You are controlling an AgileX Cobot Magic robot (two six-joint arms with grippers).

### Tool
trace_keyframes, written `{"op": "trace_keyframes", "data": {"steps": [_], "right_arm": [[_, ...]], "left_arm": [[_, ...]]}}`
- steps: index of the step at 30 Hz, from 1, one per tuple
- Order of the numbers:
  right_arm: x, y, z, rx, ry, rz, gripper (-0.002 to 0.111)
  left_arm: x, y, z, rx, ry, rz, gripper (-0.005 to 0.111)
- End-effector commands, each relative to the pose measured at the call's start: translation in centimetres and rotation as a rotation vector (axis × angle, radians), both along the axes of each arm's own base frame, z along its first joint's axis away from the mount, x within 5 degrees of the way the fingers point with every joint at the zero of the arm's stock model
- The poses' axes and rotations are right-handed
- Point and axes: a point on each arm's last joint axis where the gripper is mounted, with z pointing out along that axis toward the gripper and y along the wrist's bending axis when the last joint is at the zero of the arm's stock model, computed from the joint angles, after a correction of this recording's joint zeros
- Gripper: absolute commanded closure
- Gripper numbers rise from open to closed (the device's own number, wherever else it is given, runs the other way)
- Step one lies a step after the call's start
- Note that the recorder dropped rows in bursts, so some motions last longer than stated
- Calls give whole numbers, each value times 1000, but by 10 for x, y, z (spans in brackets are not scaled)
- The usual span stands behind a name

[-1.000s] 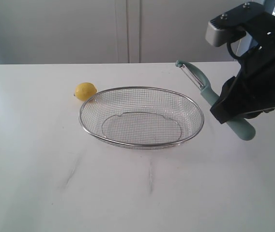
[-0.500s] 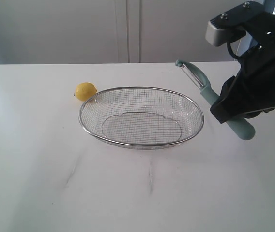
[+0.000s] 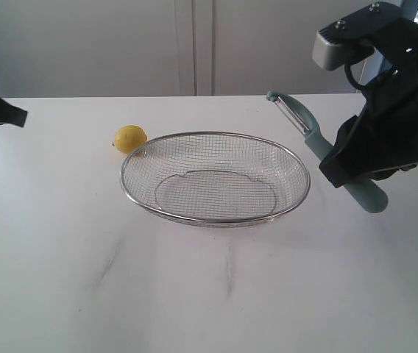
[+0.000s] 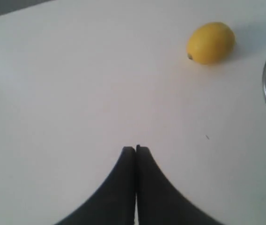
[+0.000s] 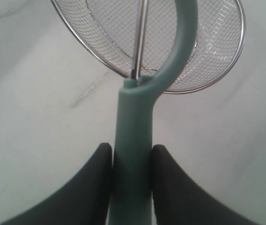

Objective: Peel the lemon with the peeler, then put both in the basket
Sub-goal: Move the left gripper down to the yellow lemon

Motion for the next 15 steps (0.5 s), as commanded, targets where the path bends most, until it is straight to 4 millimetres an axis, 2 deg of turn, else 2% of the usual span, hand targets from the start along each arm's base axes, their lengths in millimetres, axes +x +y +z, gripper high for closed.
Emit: {"op": "trace_keyframes", "data": {"steps": [1, 3, 7, 11, 13, 15], "right_arm": [[1, -1, 0, 12, -6, -16, 108], [2, -1, 0, 12, -9, -16, 108], [2, -1, 0, 12, -9, -16, 108], [2, -1, 0, 12, -9, -16, 108], [2, -1, 0, 12, -9, -16, 108], [2, -1, 0, 12, -9, -16, 108]], "left_arm": [[46, -28, -1, 11, 182, -145, 107], [65, -41, 1, -16, 224, -241, 107], [95, -64, -4, -49, 279, -542, 107], [117, -73, -12, 50, 206, -705, 106], [123, -74, -19, 141, 145, -826, 101], [127, -76, -26, 210, 100, -912, 89]]}}
